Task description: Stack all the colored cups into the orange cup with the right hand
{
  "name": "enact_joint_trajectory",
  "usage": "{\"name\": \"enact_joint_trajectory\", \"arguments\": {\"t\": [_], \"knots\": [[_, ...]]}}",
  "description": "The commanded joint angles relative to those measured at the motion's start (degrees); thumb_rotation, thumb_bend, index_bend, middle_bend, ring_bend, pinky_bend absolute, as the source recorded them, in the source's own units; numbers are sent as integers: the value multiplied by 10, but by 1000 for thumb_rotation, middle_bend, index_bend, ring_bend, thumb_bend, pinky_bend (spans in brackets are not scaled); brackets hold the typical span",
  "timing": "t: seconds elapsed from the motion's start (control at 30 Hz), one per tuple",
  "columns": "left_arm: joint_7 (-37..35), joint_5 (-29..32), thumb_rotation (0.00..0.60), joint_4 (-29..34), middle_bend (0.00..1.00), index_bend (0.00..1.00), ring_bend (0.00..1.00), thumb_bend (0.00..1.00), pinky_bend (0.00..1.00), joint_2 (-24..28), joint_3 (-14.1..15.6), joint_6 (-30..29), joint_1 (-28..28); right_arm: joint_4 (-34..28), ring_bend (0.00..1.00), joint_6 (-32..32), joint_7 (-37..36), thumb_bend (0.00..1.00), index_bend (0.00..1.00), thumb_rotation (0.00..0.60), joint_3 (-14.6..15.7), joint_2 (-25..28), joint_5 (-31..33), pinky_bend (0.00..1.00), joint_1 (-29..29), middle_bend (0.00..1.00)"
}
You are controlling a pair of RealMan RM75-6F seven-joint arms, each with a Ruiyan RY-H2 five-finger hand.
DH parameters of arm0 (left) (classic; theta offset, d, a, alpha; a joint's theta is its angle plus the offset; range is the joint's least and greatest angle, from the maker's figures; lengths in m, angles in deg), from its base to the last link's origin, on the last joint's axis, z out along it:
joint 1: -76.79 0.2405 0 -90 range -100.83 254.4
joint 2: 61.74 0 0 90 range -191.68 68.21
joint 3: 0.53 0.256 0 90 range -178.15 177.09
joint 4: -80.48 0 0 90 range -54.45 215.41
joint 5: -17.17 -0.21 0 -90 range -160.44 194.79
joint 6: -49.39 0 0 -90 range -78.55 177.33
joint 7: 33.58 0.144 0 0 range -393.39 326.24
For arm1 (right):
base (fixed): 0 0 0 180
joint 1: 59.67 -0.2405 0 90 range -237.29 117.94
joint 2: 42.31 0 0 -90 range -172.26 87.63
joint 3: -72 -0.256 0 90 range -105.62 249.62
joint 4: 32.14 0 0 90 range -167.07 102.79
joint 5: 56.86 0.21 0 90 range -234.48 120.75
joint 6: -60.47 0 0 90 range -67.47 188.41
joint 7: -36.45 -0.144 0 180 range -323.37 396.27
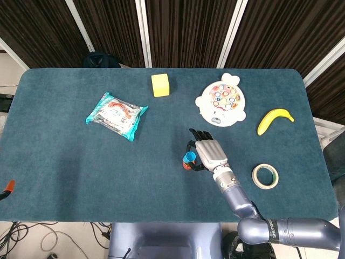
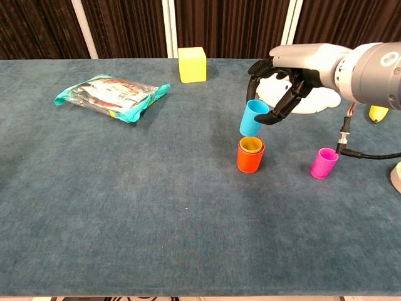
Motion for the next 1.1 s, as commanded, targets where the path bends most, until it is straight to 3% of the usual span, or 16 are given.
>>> {"name": "enact_joint_trajectory", "arguments": {"t": [0.03,1.1], "knots": [[0,0,600,0,25,26,0,271,0,0,0,-1,0,10,59,2,-10,419,452,600,7,-5,-13,49,5,6],[0,1,600,1,25,26,0,270,0,0,-1,0,0,67,59,23,-30,419,434,600,29,-38,-26,49,7,6]]}}
